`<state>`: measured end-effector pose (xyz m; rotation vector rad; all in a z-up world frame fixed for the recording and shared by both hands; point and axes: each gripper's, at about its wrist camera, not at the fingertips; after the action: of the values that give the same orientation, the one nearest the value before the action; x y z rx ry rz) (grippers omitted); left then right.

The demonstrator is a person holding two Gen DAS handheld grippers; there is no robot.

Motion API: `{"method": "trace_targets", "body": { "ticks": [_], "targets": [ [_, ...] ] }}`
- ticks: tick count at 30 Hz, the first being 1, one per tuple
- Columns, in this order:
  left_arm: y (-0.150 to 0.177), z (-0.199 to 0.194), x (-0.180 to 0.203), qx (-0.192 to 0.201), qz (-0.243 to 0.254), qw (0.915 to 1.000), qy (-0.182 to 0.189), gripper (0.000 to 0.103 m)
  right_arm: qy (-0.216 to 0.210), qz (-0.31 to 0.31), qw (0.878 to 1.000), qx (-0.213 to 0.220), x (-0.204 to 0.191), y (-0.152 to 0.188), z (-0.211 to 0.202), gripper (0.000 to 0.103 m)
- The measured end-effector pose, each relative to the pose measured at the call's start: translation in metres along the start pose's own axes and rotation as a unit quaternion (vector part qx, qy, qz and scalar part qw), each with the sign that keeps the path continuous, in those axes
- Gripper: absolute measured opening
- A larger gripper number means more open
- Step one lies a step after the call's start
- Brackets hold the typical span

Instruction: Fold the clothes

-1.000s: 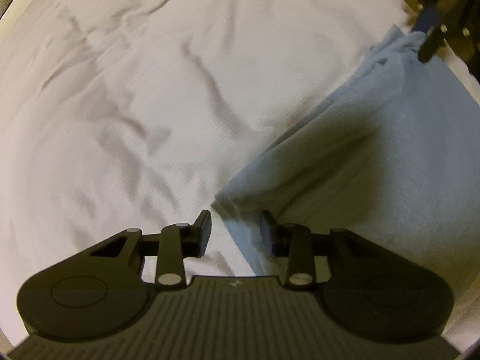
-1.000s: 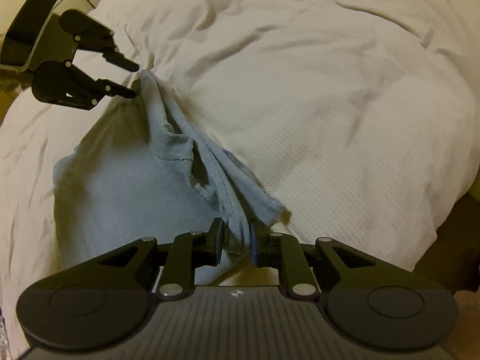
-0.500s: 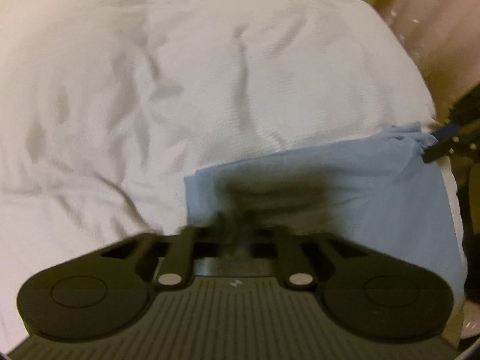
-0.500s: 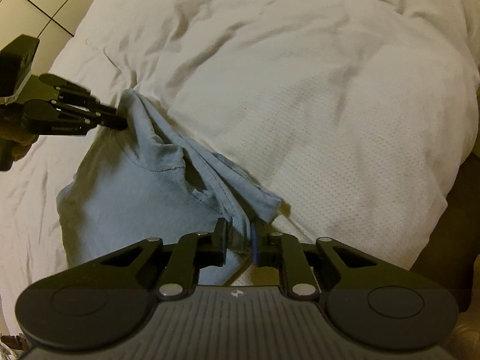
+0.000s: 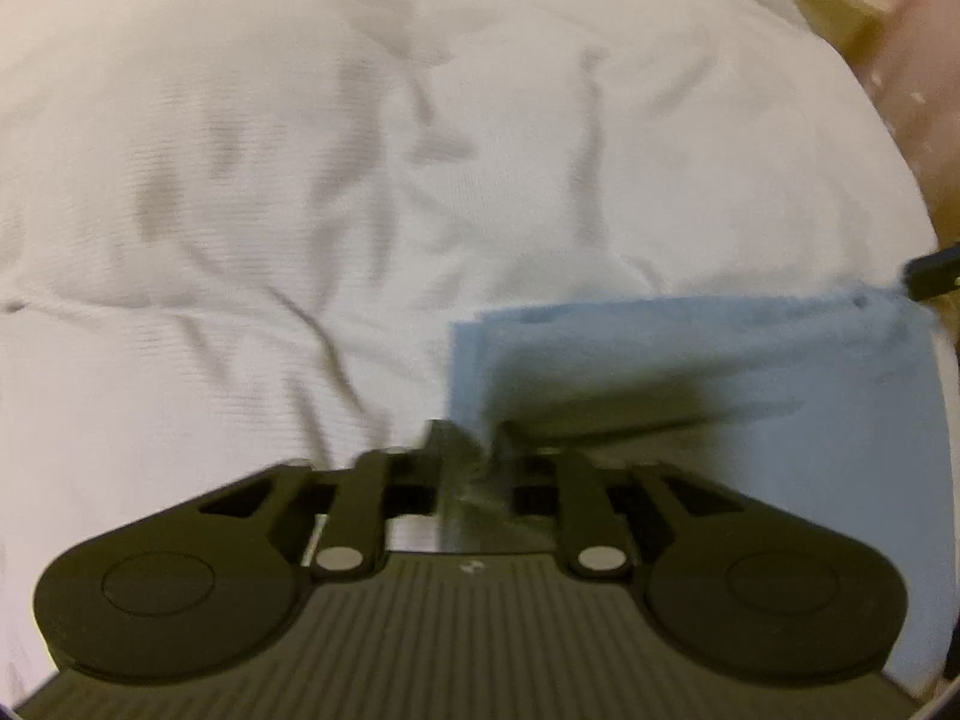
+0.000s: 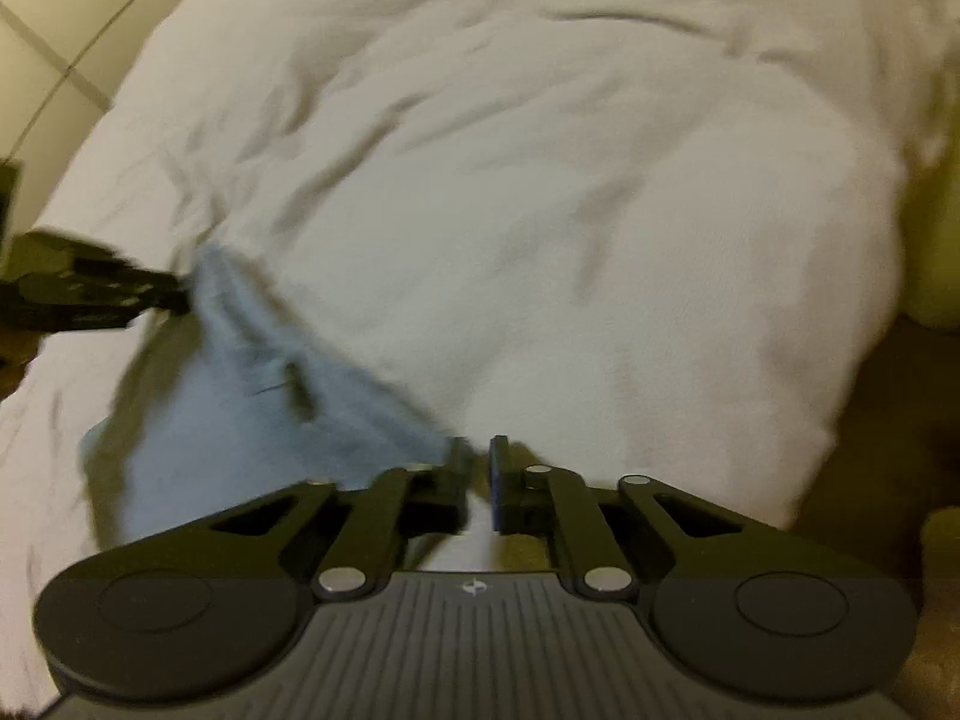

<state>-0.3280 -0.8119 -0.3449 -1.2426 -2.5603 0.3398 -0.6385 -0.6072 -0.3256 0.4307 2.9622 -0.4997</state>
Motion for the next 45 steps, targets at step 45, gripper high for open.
{"method": "trace_targets", "body": {
  "ticks": [45],
  "targets": [
    [0.108, -0.057, -0.029, 0.034, -0.151, 0.9828, -0.101, 0.027, -0.058, -0.259, 0.964, -0.022, -0.091, 0.036, -0.005, 0.018]
  ]
}}
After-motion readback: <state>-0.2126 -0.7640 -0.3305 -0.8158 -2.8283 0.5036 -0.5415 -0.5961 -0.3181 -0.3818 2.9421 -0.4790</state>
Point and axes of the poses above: each gripper's, at about its wrist camera, not at the fingertips, and z roughly the way its jaws point, x to its right, y to its underside, and after that the axes turned 10 degrees about y, right-handed
